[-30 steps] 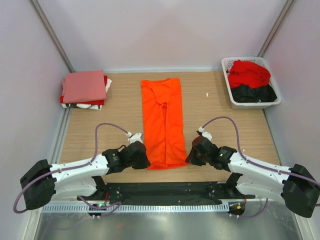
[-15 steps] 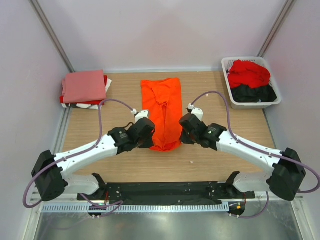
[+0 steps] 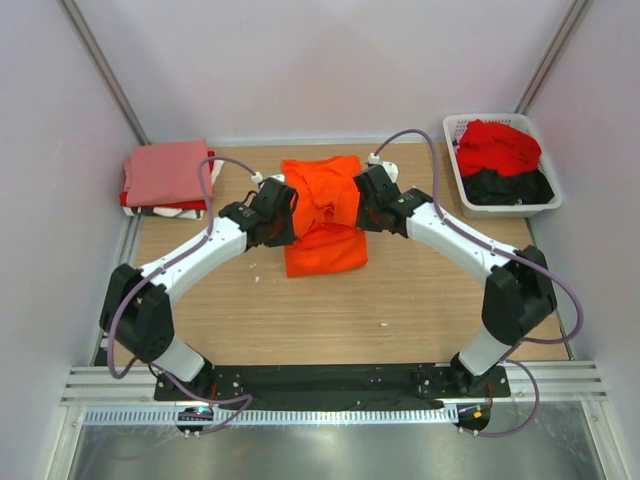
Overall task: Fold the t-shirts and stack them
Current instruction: Fold the tshirt
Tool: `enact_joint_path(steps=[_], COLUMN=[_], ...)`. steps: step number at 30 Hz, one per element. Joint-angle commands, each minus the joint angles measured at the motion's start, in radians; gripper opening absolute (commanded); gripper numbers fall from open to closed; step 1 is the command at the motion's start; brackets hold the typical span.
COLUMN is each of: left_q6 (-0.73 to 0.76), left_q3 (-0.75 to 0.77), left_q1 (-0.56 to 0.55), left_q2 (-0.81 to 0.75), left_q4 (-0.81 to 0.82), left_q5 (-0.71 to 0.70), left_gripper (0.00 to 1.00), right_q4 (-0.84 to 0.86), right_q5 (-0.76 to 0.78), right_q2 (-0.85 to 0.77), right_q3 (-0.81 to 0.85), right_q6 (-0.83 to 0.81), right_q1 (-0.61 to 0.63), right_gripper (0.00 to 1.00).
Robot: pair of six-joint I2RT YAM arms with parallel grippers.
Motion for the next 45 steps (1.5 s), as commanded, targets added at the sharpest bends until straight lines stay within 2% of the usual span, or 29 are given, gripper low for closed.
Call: enact_joint_path(steps=[1,12,20,23,24,26,27,28,30,31,35,40,41,45], left_q6=[0.081,0.138,0.153,0.164,0.168,0.173,0.176,0.185,0.196,0.208,0.207,0.159,0.136,0.066], left_q3=[0.083,0.276,0.523,0.647,0.710,0.781,0.854,0.885,0.954,0.967,0.913,0.552,0.442,0.199], left_q1=[0.059,0.162,0.215,0.231,0.234,0.246,0.251,0.254,0.260,0.260,0.260,0.225,0.214,0.154], left_q2=[0.088,0.337,0.546,0.636,0.680,0.721,0.742,0.764,0.765,0.742,0.608,0.330,0.301,0.192], left_q4=[-0.004,-0.019,-0.128,-0.189,-0.223,-0.275,-0.301,-0.342,-0.372,-0.381,-0.360,-0.171,-0.145,0.037], left_q5=[0.046,0.173,0.233,0.241,0.241,0.245,0.247,0.250,0.236,0.230,0.199,0.158,0.163,0.183], left_gripper=[0.00,0.00,0.02,0.16,0.26,0.35,0.43,0.46,0.53,0.54,0.57,0.58,0.57,0.56], right_q4=[0.007,0.001,-0.041,-0.082,-0.091,-0.122,-0.127,-0.136,-0.142,-0.142,-0.104,0.028,0.045,0.076], right_q5=[-0.009,-0.062,-0.108,-0.134,-0.146,-0.180,-0.193,-0.203,-0.204,-0.200,-0.145,-0.192,-0.209,-0.253], right_q2=[0.062,0.292,0.486,0.575,0.616,0.645,0.651,0.653,0.633,0.613,0.428,0.222,0.202,0.226], right_q3=[0.090,0.255,0.447,0.559,0.585,0.657,0.673,0.690,0.687,0.668,0.544,0.266,0.233,0.191], right_q6=[-0.070,-0.098,-0.096,-0.104,-0.109,-0.118,-0.124,-0.132,-0.129,-0.127,-0.121,-0.092,-0.084,-0.078], right_q1=[-0.024,-0.091,-0.139,-0.160,-0.174,-0.191,-0.199,-0.217,-0.234,-0.251,-0.254,-0.213,-0.181,-0.076], right_gripper=[0.01,0.01,0.01,0.01,0.08,0.26,0.55,0.67,0.78,0.80,0.82,0.79,0.78,0.67])
